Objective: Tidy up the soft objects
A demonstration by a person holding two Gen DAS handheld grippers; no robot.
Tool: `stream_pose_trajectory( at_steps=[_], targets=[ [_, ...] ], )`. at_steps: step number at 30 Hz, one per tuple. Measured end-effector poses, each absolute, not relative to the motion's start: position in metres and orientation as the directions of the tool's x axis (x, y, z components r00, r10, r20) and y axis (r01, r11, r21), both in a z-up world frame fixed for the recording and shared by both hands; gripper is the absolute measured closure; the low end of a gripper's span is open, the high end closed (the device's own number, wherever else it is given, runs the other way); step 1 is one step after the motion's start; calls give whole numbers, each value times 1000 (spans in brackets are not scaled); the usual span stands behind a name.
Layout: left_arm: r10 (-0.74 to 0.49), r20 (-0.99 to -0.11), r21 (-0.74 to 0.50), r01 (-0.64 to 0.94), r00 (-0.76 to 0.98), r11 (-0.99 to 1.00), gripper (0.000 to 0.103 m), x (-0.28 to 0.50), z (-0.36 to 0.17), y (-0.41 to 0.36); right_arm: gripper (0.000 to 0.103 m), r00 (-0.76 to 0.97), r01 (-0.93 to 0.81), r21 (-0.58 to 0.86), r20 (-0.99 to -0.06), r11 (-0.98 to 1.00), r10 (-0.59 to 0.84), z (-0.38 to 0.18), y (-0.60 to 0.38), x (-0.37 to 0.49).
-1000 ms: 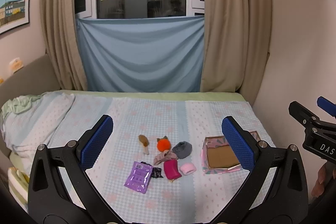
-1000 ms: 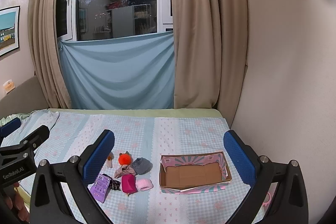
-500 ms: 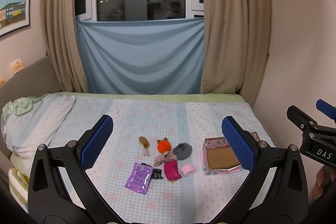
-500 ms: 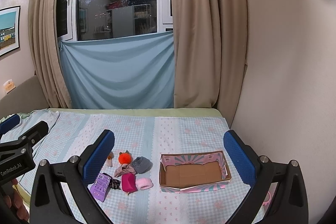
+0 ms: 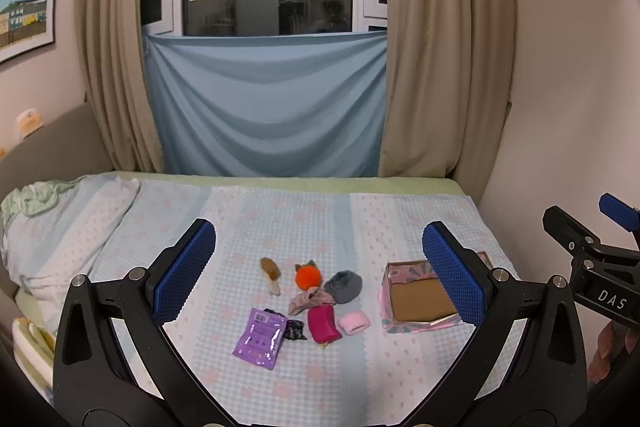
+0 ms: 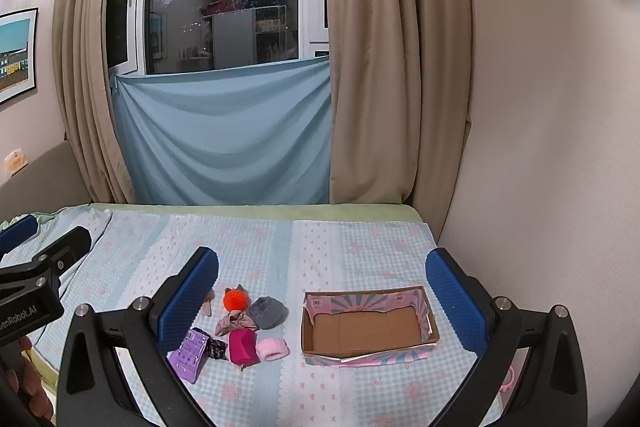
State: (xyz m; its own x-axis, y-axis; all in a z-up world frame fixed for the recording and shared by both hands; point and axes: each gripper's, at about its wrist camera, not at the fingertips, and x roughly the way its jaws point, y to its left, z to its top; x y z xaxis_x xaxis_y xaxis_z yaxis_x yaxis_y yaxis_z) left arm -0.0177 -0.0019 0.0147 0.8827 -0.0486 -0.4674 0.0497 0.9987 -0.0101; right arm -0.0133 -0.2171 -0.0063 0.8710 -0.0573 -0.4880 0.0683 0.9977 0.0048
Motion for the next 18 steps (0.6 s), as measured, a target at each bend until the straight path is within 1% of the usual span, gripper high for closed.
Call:
stream_pose_trajectory(
  at_steps=[18],
  targets=[
    [-45,-479,-18,42,877,999,0,-9,10,1,0,867,71,3,-495,997,-60,-7,-216,-10]
  ],
)
